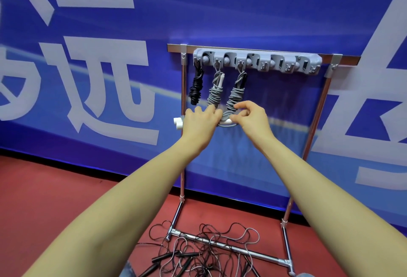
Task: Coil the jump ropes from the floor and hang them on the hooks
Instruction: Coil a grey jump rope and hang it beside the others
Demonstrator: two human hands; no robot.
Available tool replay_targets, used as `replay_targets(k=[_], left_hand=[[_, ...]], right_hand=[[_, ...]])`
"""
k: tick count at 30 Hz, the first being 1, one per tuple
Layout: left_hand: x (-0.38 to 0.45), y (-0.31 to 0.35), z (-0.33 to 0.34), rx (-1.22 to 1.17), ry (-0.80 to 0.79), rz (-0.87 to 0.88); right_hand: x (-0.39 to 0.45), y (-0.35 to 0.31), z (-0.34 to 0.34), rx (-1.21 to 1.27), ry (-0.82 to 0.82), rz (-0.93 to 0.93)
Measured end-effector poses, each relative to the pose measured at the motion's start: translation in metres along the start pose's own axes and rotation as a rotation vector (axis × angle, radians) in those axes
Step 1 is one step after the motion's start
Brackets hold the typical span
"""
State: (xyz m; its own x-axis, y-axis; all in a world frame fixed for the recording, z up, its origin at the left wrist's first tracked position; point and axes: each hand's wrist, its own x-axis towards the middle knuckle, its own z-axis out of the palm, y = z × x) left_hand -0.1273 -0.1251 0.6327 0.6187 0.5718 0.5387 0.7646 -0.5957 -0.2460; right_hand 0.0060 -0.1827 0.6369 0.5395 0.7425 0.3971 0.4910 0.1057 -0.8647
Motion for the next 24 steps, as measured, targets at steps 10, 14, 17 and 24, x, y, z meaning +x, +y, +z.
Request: replay_targets(k=[10, 14, 17, 24], left_hand=[[0.005, 0.000, 0.010, -0.026, -0.015, 0.034], [0.008, -0.001, 0.015, -0.063, -0.060, 0.081], [0.008, -0.003, 0.016, -0.085, -0.096, 0.118], [0.001, 0.000, 0.013, -0.167, -0.096, 0.189]], right_hand=[[0.001, 0.005, -0.001, -0.215, -0.152, -0.098], [-0.002, 0.011, 0.001, -0.142, -0.210, -0.080], [-0.004, 0.014, 0.003, -0.109, -0.194, -0.068], [-0.005, 0.013, 0.005, -0.040, -0.083, -0.014]])
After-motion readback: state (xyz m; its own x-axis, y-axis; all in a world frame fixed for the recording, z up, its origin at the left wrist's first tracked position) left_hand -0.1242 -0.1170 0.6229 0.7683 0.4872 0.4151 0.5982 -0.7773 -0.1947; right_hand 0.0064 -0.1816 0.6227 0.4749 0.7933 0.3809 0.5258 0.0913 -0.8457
